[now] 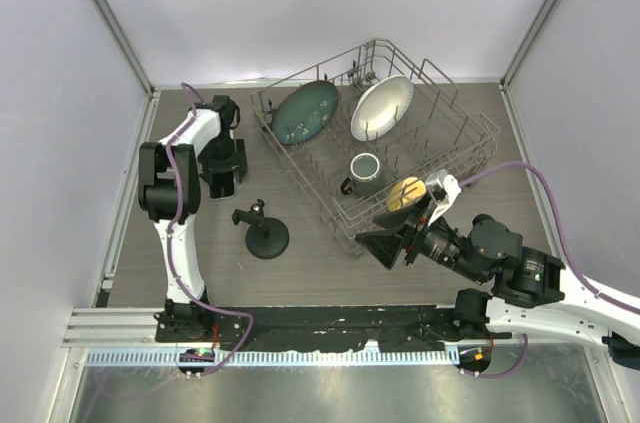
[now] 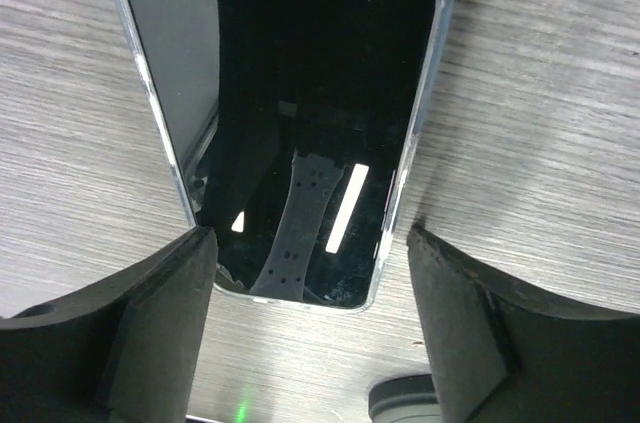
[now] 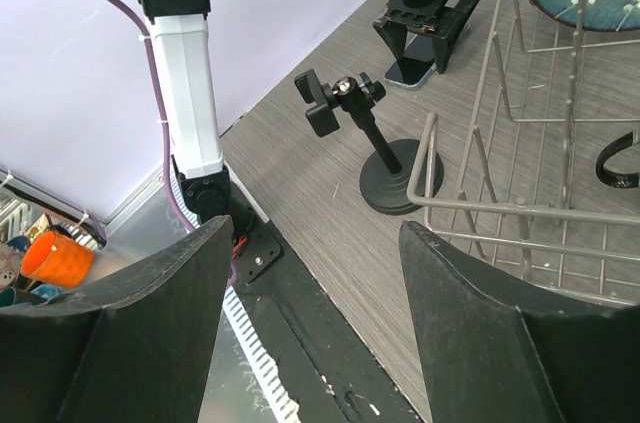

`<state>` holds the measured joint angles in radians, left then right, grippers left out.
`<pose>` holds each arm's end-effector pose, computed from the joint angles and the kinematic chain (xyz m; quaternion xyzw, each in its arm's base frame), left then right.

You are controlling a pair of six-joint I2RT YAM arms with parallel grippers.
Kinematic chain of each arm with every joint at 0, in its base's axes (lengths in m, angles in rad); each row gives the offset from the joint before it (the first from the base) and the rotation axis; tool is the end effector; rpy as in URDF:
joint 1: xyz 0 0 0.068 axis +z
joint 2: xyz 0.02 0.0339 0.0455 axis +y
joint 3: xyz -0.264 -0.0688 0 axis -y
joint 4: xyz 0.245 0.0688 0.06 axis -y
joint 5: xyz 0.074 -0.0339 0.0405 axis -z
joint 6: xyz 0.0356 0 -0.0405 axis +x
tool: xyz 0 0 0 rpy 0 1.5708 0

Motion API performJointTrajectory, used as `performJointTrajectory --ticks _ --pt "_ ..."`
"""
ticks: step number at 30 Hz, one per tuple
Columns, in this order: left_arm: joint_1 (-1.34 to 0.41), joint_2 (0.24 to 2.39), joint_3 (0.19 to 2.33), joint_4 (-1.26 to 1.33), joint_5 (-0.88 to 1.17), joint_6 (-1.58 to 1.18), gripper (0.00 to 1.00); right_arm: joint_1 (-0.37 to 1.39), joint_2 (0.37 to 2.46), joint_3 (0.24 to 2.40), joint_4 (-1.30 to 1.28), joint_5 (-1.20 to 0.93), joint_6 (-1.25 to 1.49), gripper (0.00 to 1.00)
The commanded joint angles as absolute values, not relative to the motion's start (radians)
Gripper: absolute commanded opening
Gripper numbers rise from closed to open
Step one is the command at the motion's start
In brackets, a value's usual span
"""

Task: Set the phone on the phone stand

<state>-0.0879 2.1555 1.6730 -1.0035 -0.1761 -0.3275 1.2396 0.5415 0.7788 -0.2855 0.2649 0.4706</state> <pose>0.4187 -0.0306 0.1645 -0.1226 0.9877 0.0773 0.0594 0.0498 0.1162 0.3603 -0.1847 0.6994 0.4533 0.5208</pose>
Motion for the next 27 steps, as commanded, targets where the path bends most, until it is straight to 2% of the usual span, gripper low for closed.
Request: performJointTrajectory --ticks 1,3,5,7,8,11,19,27 --pt "-0.054 2.198 1.635 -0.951 -0.201 -0.288 0.74 1.241 0.566 0.81 -0.261 0.281 0.449 0.73" --pt "-0.051 2.2 1.628 -0.953 -0.187 -0.284 0.65 1.241 0.586 0.819 -0.259 0.279 0.446 0.73" --pt "-0.048 2.206 1.629 -0.951 -0.178 -0.282 0.64 1.243 0.597 0.824 -0.258 0.273 0.443 0.73" --pt "-0.041 2.203 1.631 -0.956 -0.17 -0.284 0.71 1.241 0.601 0.827 -0.259 0.27 0.445 0.73" --pt "-0.041 2.197 1.626 -0.951 -0.173 -0.288 0.87 1.241 0.601 0.828 -0.259 0.27 0.446 0.73" --pt "-0.032 2.168 1.626 -0.95 -0.178 -0.294 0.96 1.241 0.592 0.822 -0.261 0.278 0.449 0.73" --pt "-0.005 2.109 1.64 -0.934 -0.118 -0.298 1.0 1.241 0.597 0.819 -0.258 0.272 0.451 0.73" --pt "0.06 2.167 1.664 -0.939 -0.009 -0.27 1.0 1.241 0.598 0.815 -0.253 0.268 0.454 0.73"
